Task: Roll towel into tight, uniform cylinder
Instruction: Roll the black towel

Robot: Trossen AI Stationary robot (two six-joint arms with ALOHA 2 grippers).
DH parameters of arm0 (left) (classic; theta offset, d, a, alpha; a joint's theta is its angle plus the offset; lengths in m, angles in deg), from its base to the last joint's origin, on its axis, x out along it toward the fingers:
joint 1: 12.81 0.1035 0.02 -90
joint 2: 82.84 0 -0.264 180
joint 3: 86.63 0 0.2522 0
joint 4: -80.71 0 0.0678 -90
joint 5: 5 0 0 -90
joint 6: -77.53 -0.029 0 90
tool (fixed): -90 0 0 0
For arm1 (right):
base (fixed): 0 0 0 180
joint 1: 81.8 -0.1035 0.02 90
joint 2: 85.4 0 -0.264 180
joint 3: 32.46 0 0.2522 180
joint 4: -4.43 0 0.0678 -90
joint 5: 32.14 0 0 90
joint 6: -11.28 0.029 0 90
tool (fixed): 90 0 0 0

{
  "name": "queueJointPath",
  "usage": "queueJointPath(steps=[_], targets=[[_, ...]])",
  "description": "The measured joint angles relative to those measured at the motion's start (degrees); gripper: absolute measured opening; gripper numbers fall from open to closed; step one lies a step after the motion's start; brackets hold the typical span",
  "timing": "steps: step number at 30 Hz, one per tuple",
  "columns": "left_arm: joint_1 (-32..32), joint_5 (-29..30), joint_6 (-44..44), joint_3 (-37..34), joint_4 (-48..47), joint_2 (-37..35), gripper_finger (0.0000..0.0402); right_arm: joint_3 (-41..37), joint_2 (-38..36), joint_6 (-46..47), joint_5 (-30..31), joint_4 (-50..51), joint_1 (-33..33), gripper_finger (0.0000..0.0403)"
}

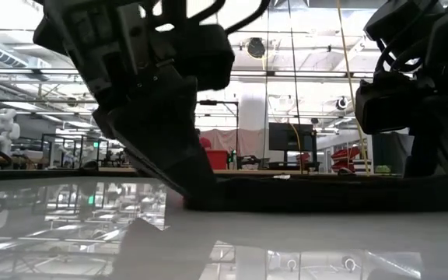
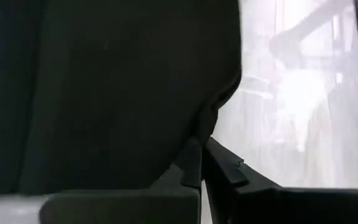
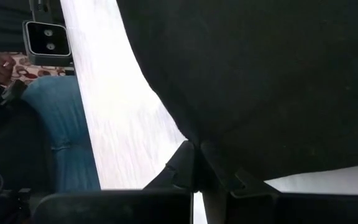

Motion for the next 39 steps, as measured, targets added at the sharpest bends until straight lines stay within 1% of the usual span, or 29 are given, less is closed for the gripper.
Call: queueJointPath(steps=[4,8,11,17,23,26,31,35,39], targets=[[0.02,-1.04,7.49,0.16,-3.13,-0.19,0.0004,0.0,0.0,1.94,0.18,0.72,0.28,0.0002],[-0.04,-1.26,11.91,0.2,-3.8,-0.25,0.0003,0.0,0.0,2.83,0.5,1.42,0.33,0.0002],[-0.04,-1.61,14.9,0.18,-4.09,-0.25,0.0003,0.0,0.0,4.12,1.82,1.63,0.33,0.0002],[-0.04,-3.56,17.92,0.13,-4.31,-0.23,0.0002,0.02,0.0,5.89,4.66,2.93,0.33,0.0002],[-0.02,-4.47,18.23,0.12,-4.27,-0.16,0.0002,0.04,-0.02,5.37,5.27,3.71,0.33,0.0009],[-0.02,-4.62,18.23,0.07,-3.97,-0.13,0.0002,0.04,-0.3,3.37,5.78,3.78,0.33,0.0029],[0.22,-5.04,18.22,0.03,-3.68,-0.12,0.0002,0.0,-2.42,-2.54,6.07,4.32,0.33,0.0081],[0.22,-5.41,18.22,-0.02,-2.92,-0.05,0.0002,-0.02,-6.04,-7.2,8.05,6.91,0.31,0.0122],[0.2,-5.43,18.22,-0.02,-2.79,-0.05,0.0002,-0.04,-10.79,-12.46,10.74,11.54,0.31,0.0148]])
